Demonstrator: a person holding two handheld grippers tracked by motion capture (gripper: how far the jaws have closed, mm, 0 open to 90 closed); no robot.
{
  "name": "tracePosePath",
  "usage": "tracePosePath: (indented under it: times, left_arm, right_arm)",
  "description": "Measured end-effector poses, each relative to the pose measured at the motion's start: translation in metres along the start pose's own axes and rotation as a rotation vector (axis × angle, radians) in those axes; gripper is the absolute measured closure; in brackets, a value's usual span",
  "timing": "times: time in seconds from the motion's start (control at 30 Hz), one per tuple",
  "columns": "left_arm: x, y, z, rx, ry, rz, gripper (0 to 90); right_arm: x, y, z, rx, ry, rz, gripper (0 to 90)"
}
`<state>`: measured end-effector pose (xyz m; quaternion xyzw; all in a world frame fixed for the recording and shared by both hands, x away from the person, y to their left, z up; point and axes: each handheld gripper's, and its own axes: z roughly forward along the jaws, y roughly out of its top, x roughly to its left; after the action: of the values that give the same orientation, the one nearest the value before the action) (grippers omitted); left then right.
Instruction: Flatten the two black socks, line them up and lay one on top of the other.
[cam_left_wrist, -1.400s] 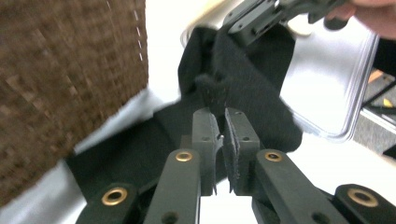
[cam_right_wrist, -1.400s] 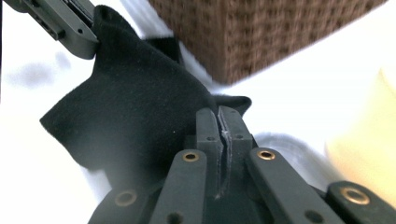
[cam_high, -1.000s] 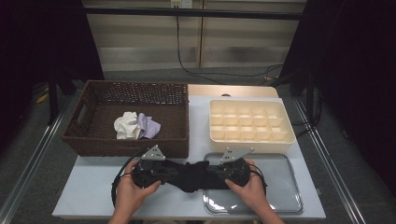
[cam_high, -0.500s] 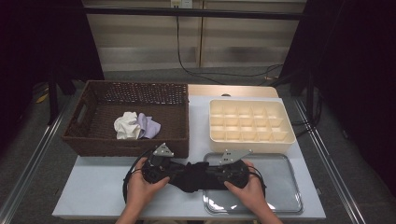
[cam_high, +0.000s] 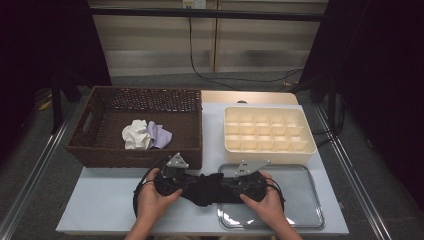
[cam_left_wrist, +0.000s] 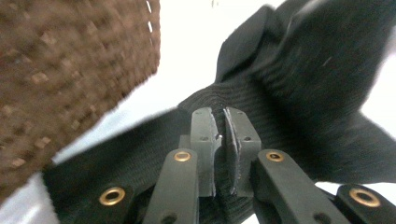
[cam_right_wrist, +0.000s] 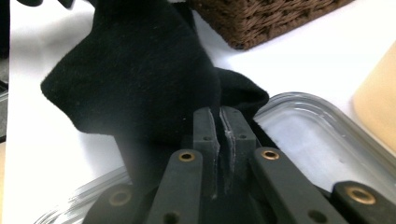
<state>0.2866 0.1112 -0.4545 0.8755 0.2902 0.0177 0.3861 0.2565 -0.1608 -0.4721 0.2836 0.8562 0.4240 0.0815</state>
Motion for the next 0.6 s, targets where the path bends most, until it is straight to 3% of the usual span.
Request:
tracePosePath:
  times: [0.1, 0.13, 0.17, 0.2, 0.3, 0.43, 0.6]
  left_arm:
    - [0.002, 0.007, -0.019, -0.091, 0.015, 0.004, 82.8]
    - [0.002, 0.007, -0.019, -0.091, 0.015, 0.004, 82.8]
    - [0.003, 0.011, -0.029, -0.133, 0.022, 0.01, 82.8]
    - [0.003, 0.011, -0.029, -0.133, 0.022, 0.01, 82.8]
    - [0.004, 0.015, -0.043, -0.201, 0.03, 0.036, 82.7]
    - [0.007, 0.012, -0.046, -0.21, 0.041, 0.044, 82.6]
    - [0.007, 0.004, -0.044, -0.194, 0.035, 0.039, 82.5]
  right_arm:
    - [-0.003, 0.001, -0.003, -0.012, -0.005, 0.013, 85.6]
    - [-0.003, 0.001, -0.003, -0.012, -0.005, 0.013, 85.6]
    - [-0.005, 0.001, -0.005, -0.014, -0.011, 0.01, 85.9]
    - [-0.005, 0.001, -0.005, -0.014, -0.011, 0.01, 85.9]
    - [-0.01, 0.004, -0.01, -0.033, -0.036, 0.013, 85.9]
    - [-0.016, 0.004, -0.02, -0.056, -0.063, 0.016, 85.9]
    - [-0.02, -0.006, -0.028, -0.038, -0.075, 0.031, 85.1]
